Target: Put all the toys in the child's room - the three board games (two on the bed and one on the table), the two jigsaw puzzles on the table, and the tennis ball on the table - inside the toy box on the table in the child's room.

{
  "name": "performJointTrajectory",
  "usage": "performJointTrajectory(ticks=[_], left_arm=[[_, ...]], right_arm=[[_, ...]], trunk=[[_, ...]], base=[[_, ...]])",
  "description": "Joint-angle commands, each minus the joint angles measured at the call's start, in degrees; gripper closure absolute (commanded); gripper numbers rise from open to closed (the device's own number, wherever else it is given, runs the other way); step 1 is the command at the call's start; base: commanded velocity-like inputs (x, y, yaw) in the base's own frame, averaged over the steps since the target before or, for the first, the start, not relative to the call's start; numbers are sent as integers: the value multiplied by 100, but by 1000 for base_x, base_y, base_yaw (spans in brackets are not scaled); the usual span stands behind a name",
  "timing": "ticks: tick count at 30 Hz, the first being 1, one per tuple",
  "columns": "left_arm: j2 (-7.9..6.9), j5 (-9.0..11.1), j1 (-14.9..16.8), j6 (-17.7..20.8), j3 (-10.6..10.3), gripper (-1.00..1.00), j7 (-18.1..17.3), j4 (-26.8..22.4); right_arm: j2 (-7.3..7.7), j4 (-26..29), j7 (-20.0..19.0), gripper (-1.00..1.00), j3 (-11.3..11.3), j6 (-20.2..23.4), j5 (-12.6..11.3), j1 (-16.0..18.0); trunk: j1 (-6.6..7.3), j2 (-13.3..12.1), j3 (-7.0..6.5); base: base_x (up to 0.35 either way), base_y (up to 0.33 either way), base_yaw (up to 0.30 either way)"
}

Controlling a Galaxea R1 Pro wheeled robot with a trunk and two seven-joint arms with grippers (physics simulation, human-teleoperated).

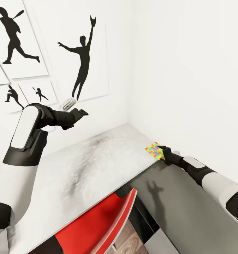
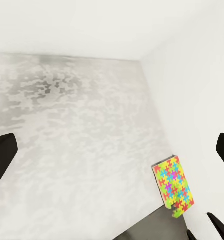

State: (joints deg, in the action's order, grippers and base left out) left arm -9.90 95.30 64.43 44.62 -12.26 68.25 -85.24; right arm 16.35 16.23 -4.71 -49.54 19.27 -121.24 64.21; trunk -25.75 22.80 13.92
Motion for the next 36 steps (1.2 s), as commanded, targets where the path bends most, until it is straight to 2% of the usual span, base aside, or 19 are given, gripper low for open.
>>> performJointTrajectory(ticks=[1,7,24,36], left_arm=[[-3,40,8,21,-5,-100,50,-3],[5,41,8,20,-9,-100,54,-2],[1,34,8,25,-6,-100,56,-1],[-4,41,8,28,-5,-100,54,-2]], right_arm=[[4,-3,-25,-100,-45,6,-30,8],[25,-20,-34,-100,-43,-276,-37,4],[149,-14,-63,-100,-32,-407,-42,8],[241,-11,-454,-100,-37,-399,-40,15]], trunk=[[-4,12,12],[-4,12,18],[-4,12,137],[-4,12,246]], base=[[0,0,0],[0,0,0],[0,0,0],[0,0,0]])
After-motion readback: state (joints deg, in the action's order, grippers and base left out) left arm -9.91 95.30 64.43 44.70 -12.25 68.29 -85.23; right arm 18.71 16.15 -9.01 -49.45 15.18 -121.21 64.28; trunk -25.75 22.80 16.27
